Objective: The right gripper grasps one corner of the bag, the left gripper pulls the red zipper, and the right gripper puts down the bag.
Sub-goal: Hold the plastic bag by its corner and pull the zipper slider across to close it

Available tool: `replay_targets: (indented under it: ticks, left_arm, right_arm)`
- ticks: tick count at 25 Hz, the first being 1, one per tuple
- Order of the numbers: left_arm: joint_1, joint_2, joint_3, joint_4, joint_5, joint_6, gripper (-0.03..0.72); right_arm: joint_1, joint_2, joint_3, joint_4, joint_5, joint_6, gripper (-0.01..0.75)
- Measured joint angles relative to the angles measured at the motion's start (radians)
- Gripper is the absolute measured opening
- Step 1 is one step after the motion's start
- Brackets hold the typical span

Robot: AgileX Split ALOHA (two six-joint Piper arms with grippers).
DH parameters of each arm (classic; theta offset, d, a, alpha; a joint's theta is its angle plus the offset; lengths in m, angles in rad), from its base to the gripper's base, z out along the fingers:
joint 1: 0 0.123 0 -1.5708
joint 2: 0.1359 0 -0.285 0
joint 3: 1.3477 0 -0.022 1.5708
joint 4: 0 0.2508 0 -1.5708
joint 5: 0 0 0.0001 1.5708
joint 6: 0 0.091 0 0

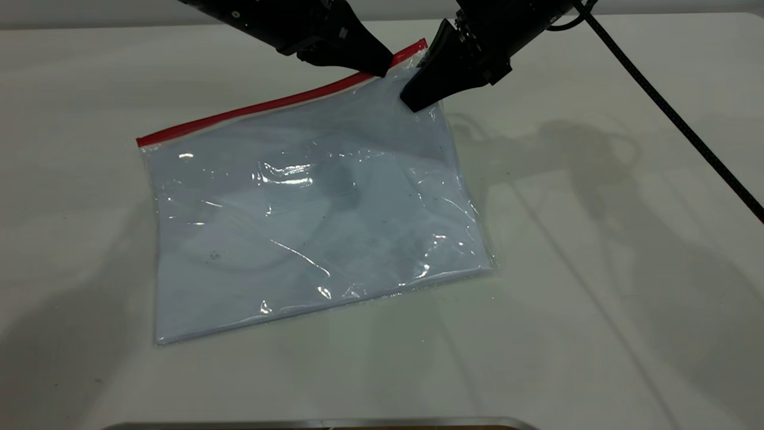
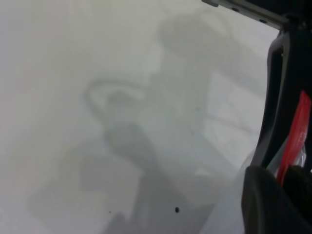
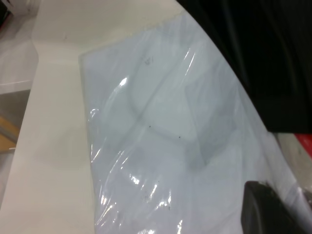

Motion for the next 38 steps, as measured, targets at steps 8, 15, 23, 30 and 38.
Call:
replay_targets:
  ticks: [8,15,23,30,38]
  left_arm:
    - [0.000,0.000,-0.004,-0.001,0.001,0.058,0.055]
    - [-0.012,0.000,-0.009,-0.009,-0.037,0.071,0.055]
    - [-0.015,-0.001,-0.011,0.092,-0.124,0.078,0.055]
    - [-0.015,-0.001,-0.011,0.200,-0.165,0.063,0.055]
    - [-0.011,-0.001,-0.011,0.480,-0.168,-0.150,0.055]
  right_arm:
    - [-0.008,0.000,0.000,0.005,0.001,0.030,0.033]
    - [-0.083,0.000,0.000,0.049,0.036,0.098,0.033]
    - [-0.171,0.000,0.000,0.053,0.057,0.145,0.033]
    - [-0.233,0.000,0.000,0.049,0.056,0.167,0.033]
    - [-0.300,0.000,0.000,0.033,0.049,0.196,0.033]
